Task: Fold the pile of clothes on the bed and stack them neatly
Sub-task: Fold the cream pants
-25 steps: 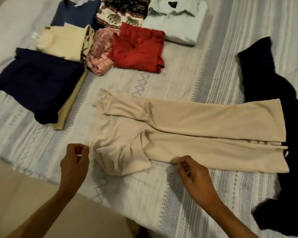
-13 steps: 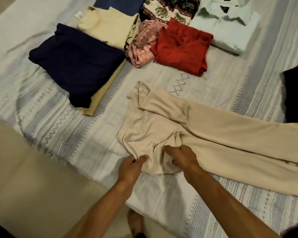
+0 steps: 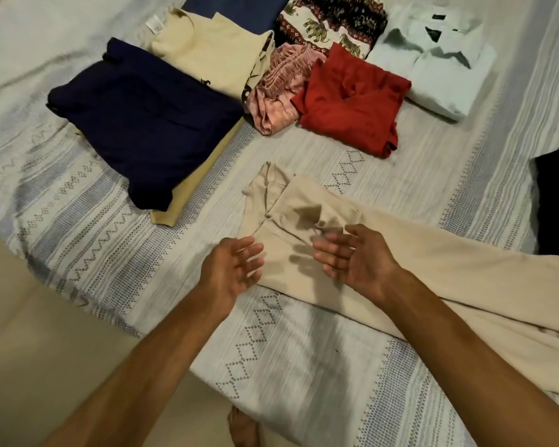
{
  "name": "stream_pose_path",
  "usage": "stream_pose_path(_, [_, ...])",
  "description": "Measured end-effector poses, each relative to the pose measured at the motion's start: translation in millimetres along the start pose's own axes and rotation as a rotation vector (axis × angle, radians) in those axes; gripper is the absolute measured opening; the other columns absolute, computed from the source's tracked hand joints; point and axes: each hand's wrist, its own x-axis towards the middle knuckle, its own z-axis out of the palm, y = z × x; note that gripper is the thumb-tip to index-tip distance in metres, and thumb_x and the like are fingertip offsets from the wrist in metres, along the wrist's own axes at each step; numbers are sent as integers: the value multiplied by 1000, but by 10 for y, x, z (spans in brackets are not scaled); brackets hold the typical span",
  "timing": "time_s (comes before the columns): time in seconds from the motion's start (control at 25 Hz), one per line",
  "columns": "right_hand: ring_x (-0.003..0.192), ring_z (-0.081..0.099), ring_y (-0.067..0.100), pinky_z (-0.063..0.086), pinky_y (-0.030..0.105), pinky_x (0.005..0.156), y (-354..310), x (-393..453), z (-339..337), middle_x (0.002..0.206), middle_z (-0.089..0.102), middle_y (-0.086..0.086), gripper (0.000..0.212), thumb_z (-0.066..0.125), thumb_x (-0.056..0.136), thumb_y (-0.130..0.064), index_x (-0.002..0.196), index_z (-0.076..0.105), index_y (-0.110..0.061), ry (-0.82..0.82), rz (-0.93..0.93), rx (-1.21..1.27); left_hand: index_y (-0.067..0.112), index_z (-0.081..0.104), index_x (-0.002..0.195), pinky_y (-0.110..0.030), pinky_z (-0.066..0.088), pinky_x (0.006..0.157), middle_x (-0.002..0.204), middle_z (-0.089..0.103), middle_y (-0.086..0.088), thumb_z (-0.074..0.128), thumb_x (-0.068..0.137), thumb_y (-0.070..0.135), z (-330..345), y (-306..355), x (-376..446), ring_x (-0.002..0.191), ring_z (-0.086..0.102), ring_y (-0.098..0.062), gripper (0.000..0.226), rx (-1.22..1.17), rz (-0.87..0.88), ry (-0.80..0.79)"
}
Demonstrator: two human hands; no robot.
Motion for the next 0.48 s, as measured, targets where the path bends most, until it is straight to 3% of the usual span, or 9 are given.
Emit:
stream_pose_path(0.08, [75,71,26,54,36,65,111,99,-107,92,79,11,20,57,96,-21,104,70,-8,272,-224,-309,18,65,120,-34,55,76,109,73,0,68,97,26,-162,-91,159,94,71,-20,25,568,358,228])
stream_pose_path(0.16, [83,70,25,57,39,72,256,178,-244,90,75,5,13,67,92,-18,105,68,-17,422,-430,-583,25,61,125,-35,54,86,117,66,4,81,88,35,-340,-184,327,105,64,-18,43,941,592,173])
stream_pose_path(0.28, [102,60,19,49,32,83,355,218,-416,107,64,-1,42,80,83,-24,120,59,-20,373,-582,-856,24,66,125,-35,51,93,117,64,4,81,84,52,-371,-205,388,105,60,-15,53,1063,541,31])
stream_pose_path(0.36, [105,48,16,46,34,85,330,273,-519,116,50,-4,61,83,77,-40,126,50,-25,394,-610,-1262,21,69,104,-28,49,80,95,66,7,80,87,49,-349,-180,382,86,61,-10,35,1072,491,32])
stream_pose_path(0.44, [97,55,19,52,39,81,263,340,-648,109,58,-4,49,77,84,-46,123,53,-26,343,-649,-1478,15,64,81,-28,45,67,69,60,6,80,87,46,-399,-180,404,65,55,-9,35,1144,538,58])
stream_pose_path(0.48, [88,62,20,54,39,77,194,338,-690,99,66,-3,33,72,91,-39,117,59,-24,308,-673,-1384,12,62,75,-28,43,64,62,56,1,79,87,47,-443,-173,422,60,51,-11,41,1168,566,68])
